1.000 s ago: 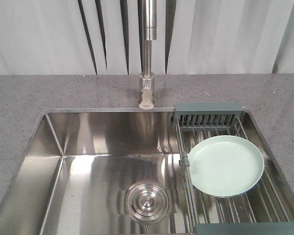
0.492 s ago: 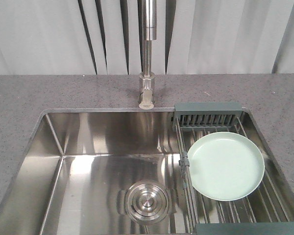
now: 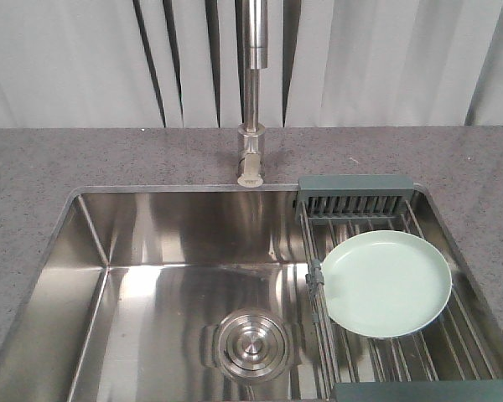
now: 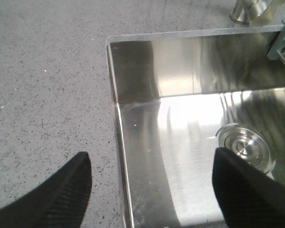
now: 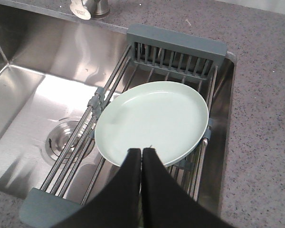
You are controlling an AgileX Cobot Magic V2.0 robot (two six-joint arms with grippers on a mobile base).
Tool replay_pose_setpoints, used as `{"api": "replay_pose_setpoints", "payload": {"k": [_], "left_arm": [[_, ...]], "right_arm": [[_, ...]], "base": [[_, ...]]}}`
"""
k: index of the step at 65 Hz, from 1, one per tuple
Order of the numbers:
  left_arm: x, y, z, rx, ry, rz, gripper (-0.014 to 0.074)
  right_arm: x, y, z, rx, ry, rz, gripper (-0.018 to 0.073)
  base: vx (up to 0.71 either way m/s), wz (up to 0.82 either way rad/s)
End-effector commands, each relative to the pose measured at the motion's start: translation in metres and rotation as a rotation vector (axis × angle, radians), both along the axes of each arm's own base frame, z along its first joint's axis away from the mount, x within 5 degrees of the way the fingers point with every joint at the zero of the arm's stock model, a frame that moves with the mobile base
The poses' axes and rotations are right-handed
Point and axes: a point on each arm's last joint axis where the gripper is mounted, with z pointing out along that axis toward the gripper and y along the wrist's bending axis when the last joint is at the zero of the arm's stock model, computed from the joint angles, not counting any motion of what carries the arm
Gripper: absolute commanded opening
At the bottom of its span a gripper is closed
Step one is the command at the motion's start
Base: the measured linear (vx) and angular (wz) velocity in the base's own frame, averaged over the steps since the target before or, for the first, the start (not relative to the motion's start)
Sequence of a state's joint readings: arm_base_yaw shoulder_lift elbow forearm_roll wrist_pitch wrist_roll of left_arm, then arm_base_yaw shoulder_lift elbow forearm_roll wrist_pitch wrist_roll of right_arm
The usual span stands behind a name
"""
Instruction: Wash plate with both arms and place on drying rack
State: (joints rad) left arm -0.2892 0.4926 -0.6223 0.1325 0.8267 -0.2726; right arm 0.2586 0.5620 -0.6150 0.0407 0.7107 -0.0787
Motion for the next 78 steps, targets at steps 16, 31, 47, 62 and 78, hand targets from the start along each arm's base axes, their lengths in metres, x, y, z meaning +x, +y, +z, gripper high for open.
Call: {"api": "replay_pose_setpoints", "payload": {"k": [16, 31, 47, 62, 78], "left_arm": [[0.086, -0.027, 0.032, 0.164, 0.042, -0.123, 0.0496], [0.151, -0.032, 0.049, 0.198, 0.070, -0.163, 0.0496], [0.203, -0.015, 0.043, 0.107, 0.051, -0.281, 0.0496], [0.226, -0.020, 0.032, 0.141, -0.087, -0.484, 0.0455], [0.242, -0.033, 0.024, 0.074, -0.216, -0.617, 0.0227]], "right_arm": [[0.003, 0.000, 0.013, 0.017, -0.088, -0.008, -0.0008], [0.003, 0.000, 0.013, 0.017, -0.088, -0.008, -0.0008], [0.003, 0.000, 0.013, 0.016, -0.087, -0.008, -0.0008], [0.003, 0.000, 0.013, 0.016, -0.087, -0.008, -0.0008], [0.003, 0.000, 0.013, 0.016, -0.087, -0.008, -0.0008]], "base": [[0.00, -0.01], [0.00, 0.00], [0.00, 0.00], [0.00, 0.00], [0.00, 0.00]]}}
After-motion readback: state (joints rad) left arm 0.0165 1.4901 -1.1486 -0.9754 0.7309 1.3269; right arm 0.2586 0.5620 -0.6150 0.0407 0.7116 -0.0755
